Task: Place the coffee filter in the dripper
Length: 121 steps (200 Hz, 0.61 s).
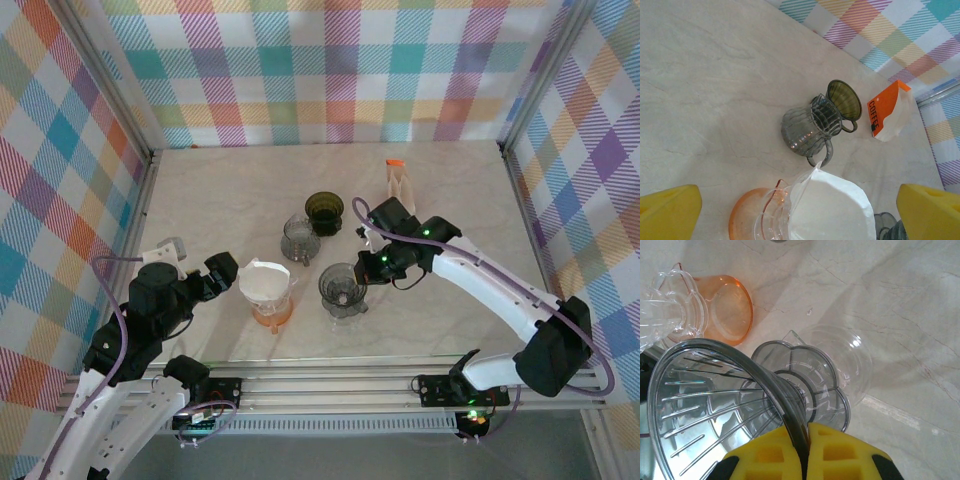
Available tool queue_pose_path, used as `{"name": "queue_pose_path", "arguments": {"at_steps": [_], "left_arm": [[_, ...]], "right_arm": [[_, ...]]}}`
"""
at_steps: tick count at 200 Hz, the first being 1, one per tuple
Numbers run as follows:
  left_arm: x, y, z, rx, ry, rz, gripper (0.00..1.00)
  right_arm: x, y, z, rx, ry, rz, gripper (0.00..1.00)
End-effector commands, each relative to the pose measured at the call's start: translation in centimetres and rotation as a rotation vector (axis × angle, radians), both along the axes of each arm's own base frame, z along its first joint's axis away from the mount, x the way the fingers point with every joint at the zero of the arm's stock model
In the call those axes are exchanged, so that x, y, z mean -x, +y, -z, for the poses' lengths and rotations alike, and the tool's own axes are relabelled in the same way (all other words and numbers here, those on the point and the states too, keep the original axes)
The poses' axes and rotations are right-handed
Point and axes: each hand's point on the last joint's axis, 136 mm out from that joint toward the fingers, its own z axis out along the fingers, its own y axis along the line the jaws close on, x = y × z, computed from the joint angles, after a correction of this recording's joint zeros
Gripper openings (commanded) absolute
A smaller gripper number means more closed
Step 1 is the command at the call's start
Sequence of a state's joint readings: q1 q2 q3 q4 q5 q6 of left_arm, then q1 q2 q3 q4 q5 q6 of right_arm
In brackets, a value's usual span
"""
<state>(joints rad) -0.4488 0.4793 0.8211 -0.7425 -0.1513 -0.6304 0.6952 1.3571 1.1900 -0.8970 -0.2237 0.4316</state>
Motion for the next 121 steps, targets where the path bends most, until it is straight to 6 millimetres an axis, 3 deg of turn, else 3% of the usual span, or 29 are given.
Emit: {"name": "queue_pose_path", "arguments": {"at_steps": [1, 35, 52, 76, 103, 121], "left_arm": [[0.2, 0.4, -0.1, -0.021, -0.017, -0.004, 1.0], [0.2, 0.4, 0.0, -0.022, -0.016, -0.005, 1.0], [0.3, 0.4, -0.1, -0.018, -0.016, -0.002, 1.0], [0.3, 0.4, 0.0, -0.018, -0.017, -0.001, 1.0], [0.3, 0.3, -0.1, -0.014, -0.016, 0.0, 1.0], [0.3, 0.4, -0.2, -0.012, -0.02, -0.001, 1.0]], "right_arm": [[0.2, 0.1, 0.4, 0.004, 0.0, -0.014, 0.0], [0.5, 0.0, 1.0, 0.013, 0.017, -0.01, 0.0], [0.6, -0.1, 1.3, 0.016, 0.023, -0.007, 0.05], [0.7, -0.2, 1.5, 0.02, 0.022, -0.002, 0.21], [0.5, -0.3, 0.9, 0.013, 0.0, 0.007, 0.53], [0.2, -0.4, 0.2, 0.003, -0.024, 0.015, 0.63]]}}
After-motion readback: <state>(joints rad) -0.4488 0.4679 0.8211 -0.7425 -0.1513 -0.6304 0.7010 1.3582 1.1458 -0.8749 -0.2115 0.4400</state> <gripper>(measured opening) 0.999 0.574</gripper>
